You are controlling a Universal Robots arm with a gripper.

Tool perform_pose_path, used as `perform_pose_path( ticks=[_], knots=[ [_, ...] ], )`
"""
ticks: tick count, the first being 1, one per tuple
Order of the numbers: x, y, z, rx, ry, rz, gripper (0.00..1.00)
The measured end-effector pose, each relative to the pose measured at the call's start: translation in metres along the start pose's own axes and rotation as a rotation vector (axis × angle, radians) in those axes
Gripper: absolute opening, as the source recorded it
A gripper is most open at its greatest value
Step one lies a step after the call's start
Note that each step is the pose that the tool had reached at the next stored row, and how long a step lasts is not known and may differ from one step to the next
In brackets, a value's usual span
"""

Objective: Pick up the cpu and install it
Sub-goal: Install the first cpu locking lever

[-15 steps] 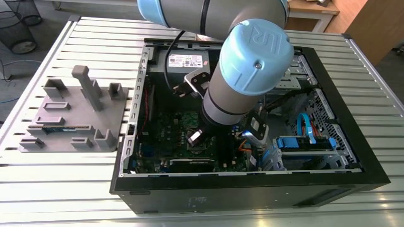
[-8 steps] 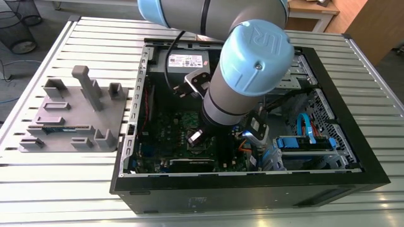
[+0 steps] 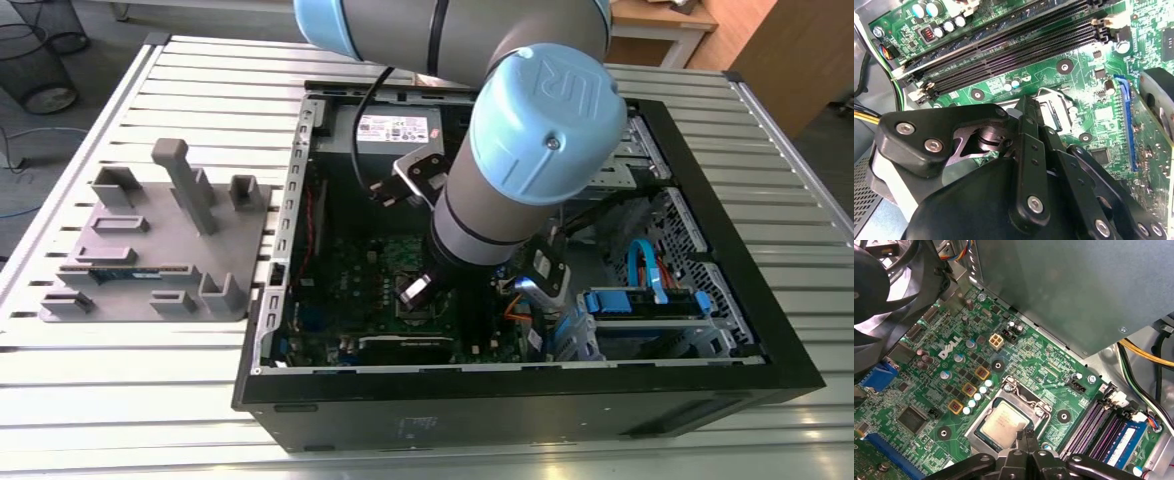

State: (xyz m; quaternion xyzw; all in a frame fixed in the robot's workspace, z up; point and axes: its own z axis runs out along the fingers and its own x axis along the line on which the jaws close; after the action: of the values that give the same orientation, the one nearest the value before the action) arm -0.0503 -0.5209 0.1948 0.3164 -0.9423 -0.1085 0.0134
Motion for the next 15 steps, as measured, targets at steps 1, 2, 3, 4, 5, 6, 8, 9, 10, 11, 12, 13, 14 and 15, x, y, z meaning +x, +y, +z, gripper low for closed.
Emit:
perform_pose_path(
  ticks=[1,2,3,4,5,6,8,9,10,11,12,13,14,15],
  knots=[
    [-0.0004,-0.0004,0.0003,-0.0007,-0.0002,-0.001,0.11],
    [-0.0011,-0.0009,0.0006,-0.0010,0.0003,-0.004,0.11],
    [-0.0019,-0.0015,0.0008,-0.0013,0.0012,-0.008,0.11],
    [-0.0026,-0.0022,0.0010,-0.0014,0.0022,-0.012,0.11],
    [-0.0032,-0.0027,0.0012,-0.0015,0.0033,-0.017,0.11],
    [-0.0036,-0.0031,0.0013,-0.0017,0.0044,-0.022,0.11],
    [-0.0035,-0.0031,0.0014,-0.0017,0.0052,-0.025,0.11],
    [-0.0035,-0.0031,0.0014,-0.0018,0.0053,-0.026,0.11],
    [-0.0036,-0.0031,0.0015,-0.0019,0.0052,-0.026,0.11],
    [-0.0036,-0.0032,0.0015,-0.0019,0.0052,-0.026,0.11],
    [-0.0036,-0.0032,0.0015,-0.0019,0.0052,-0.026,0.11],
    [-0.0036,-0.0032,0.0015,-0.0021,0.0054,-0.027,0.11],
    [-0.0036,-0.0032,0.0015,-0.0023,0.0063,-0.032,0.11],
    [-0.0036,-0.0032,0.0015,-0.0028,0.0081,-0.041,0.11]
  ],
)
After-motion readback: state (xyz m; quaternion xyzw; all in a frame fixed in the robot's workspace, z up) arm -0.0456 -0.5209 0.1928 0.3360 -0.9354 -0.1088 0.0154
